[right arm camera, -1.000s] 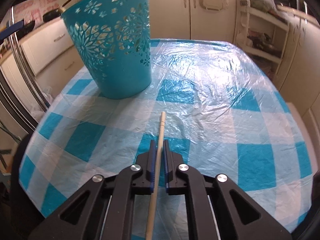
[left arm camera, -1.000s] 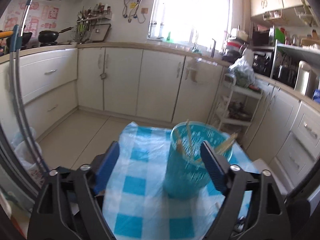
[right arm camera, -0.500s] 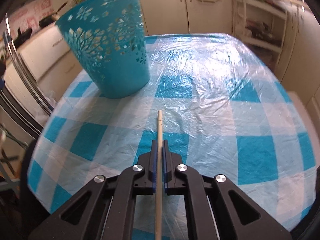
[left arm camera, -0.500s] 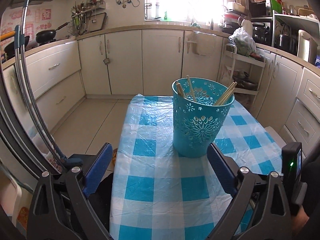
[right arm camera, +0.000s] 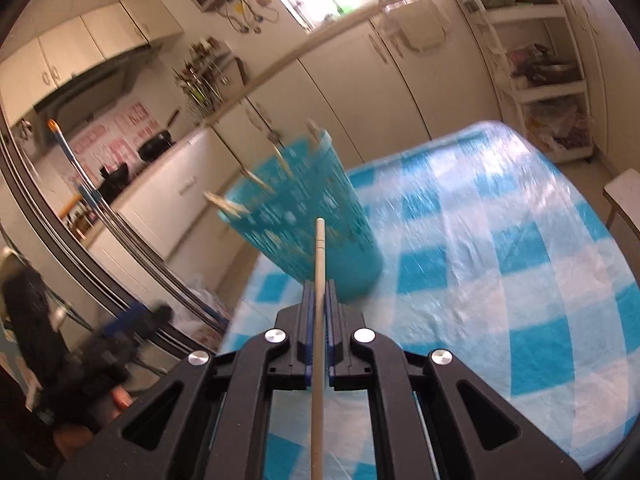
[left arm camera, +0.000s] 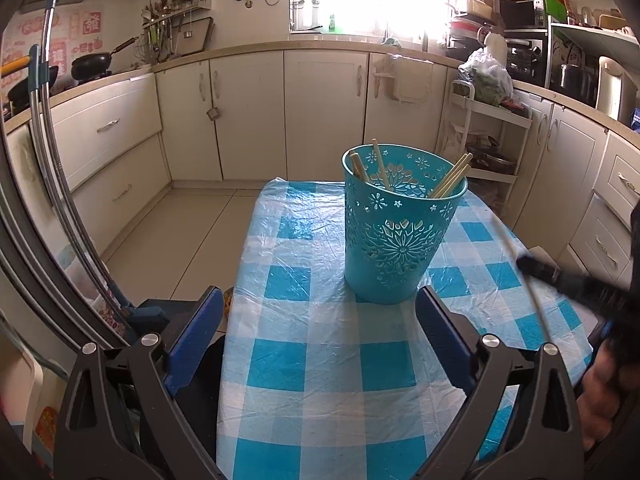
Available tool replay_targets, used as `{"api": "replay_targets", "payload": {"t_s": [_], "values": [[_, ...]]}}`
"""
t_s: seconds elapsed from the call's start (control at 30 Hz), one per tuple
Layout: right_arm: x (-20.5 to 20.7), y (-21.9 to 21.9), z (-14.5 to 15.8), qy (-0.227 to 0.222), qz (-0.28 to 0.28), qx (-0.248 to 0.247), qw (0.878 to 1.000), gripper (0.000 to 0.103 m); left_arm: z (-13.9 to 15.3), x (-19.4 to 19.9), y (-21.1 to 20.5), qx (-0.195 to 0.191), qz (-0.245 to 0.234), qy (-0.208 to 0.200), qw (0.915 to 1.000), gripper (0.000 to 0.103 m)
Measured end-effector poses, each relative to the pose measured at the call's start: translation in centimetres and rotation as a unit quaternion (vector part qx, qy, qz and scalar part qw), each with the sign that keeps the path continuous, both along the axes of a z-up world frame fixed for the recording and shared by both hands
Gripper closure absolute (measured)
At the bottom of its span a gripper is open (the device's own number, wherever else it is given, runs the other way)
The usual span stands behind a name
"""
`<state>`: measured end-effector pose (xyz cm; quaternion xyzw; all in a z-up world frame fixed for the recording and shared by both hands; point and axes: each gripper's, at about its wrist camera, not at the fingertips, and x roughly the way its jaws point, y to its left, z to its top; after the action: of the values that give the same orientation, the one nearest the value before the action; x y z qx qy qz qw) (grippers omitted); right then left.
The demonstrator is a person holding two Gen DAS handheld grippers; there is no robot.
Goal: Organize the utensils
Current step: 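Lift the gripped chopstick with the right tool over the basket, then open the right tool to drop the chopstick into the basket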
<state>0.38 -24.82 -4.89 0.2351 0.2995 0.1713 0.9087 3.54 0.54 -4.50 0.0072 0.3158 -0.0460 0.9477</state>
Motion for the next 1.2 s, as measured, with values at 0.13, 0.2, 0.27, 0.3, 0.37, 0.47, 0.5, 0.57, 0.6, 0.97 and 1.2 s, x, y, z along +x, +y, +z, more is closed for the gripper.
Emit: {"api": "replay_targets", "payload": {"t_s": [0.13,0.2,0.27,0.3,0.37,0.47,0.5,0.57,0.6,0.97,1.2], "values": [[2.1,1.5,4.9,-0.076,-0.003,0.019,0.997,0.097,-0.1,0.0,0.3,-0.005,0.004,0.004,1.0000,0.010],[3.4,2.2,7.1,-0.110,-0.008,0.029,0.993,0.097,-0.1,0.0,0.5,-0.008,0.007,0.005,0.9999,0.010],[4.8,2.9,8.7,-0.138,-0.015,0.034,0.990,0.097,-0.2,0.1,0.8,-0.011,0.011,0.006,0.9999,0.010],[5.5,3.3,9.3,-0.154,-0.021,0.032,0.987,0.097,-0.2,0.2,0.9,-0.013,0.013,0.006,0.9998,0.010],[6.9,4.1,9.9,-0.171,-0.034,0.026,0.984,0.097,-0.3,0.3,1.4,-0.019,0.018,0.008,0.9996,0.010],[9.0,4.5,9.9,-0.184,-0.059,0.015,0.981,0.097,-0.4,0.5,2.2,-0.028,0.027,0.012,0.9991,0.009],[9.6,4.7,9.7,-0.186,-0.068,0.007,0.980,0.097,-0.5,0.6,2.4,-0.032,0.030,0.014,0.9989,0.009],[10.9,4.9,8.9,-0.185,-0.079,-0.002,0.979,0.097,-0.8,0.9,2.8,-0.038,0.036,0.018,0.9985,0.009],[11.5,5.1,8.5,-0.185,-0.084,-0.011,0.979,0.097,-0.9,1.1,3.0,-0.041,0.038,0.021,0.9982,0.008],[13.1,6.1,3.9,-0.160,-0.078,-0.090,0.980,0.097,-2.1,2.4,3.3,-0.056,0.043,0.040,0.9967,0.008],[9.9,6.1,3.3,-0.145,-0.049,-0.115,0.982,0.083,-1.4,2.0,2.8,-0.051,0.035,0.038,0.9973,0.008]]}}
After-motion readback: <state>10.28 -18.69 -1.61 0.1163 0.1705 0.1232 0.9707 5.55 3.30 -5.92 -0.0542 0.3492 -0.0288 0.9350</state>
